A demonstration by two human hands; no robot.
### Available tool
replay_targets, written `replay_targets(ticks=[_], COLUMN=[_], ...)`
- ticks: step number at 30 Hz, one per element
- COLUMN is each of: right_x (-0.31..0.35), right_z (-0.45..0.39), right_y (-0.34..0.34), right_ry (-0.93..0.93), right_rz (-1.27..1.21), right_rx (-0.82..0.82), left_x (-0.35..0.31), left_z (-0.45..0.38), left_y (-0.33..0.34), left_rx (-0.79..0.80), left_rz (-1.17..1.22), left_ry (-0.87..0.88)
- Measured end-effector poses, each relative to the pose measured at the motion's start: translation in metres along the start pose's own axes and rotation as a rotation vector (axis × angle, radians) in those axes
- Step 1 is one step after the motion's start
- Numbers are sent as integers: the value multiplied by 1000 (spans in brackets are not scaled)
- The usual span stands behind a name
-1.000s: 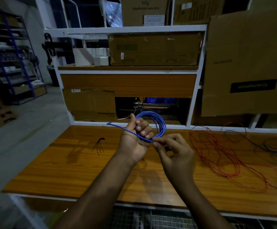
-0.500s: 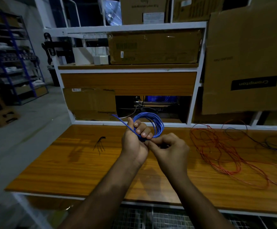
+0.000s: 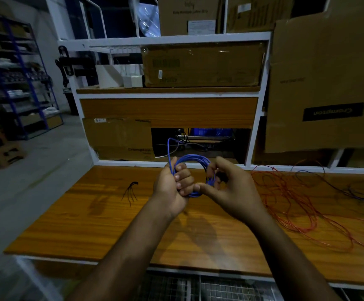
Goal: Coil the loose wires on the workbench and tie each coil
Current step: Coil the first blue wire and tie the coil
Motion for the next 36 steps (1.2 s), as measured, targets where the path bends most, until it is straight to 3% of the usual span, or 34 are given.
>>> replay_targets(ticks=[3,5,9,11,15,17,21,30,36], right_x=[12,22,20,12,5,6,4,-30,-33], right_z=[-9,-18,-46,-56,-66,-67,-65,-25,13], right_y=[-11,-18,-11,-11,-15,-15,-27,-26,-17], right_ry=[-166,-300,-587,-590,-604,-514,-265,71,97], right_rz=[383,462,594,594,517,359,127,-4,52], right_rx=[-227,-315,-44,82,185,235,144,197,13], left_x=[-5,-1,12,15,17,15,13,22,47], left_z=[0,2,8,10,11,11,10,1,-1], left_y=[3,5,8,9,8,8,8,5,8], left_rx=[20,39,69,88,123,154,173,49,32], left_rz=[-130,-199,-260,-270,-283,-278,-324,-178,-98], left_ry=[3,-33,-102,-126,-140,-142,-112,13,9])
Point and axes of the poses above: each hand's wrist, its own z-axis away from the middle knuckle, its own y-axis out of the palm, x = y × z, the point moved 4 cm from there along -z, towards the middle knuckle, and after that the axes turned 10 degrees about -x, right-handed, at the moved point
